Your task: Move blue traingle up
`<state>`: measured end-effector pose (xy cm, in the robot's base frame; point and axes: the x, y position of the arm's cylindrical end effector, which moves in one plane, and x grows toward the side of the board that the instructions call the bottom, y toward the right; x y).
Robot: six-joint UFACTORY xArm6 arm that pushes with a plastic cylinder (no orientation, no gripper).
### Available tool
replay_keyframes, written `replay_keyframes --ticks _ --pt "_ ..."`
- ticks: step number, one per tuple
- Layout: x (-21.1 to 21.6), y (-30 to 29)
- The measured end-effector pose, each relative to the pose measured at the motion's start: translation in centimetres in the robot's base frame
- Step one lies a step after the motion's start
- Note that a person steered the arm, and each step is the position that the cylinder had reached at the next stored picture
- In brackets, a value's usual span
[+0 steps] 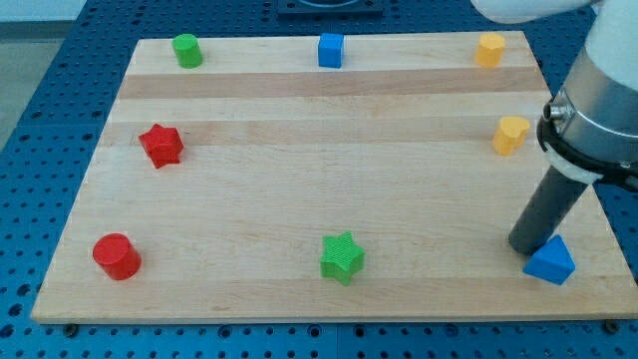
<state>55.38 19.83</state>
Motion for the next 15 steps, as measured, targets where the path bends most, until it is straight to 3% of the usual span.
replay_keyframes --ticks 3,6,8,9,11,15 --pt "-0.2 0.0" --pt "1.5 -7.2" --pt "6.2 -6.5" --pt "6.4 -3.3" --pt "5.6 2.8" --pt "-1.4 0.7"
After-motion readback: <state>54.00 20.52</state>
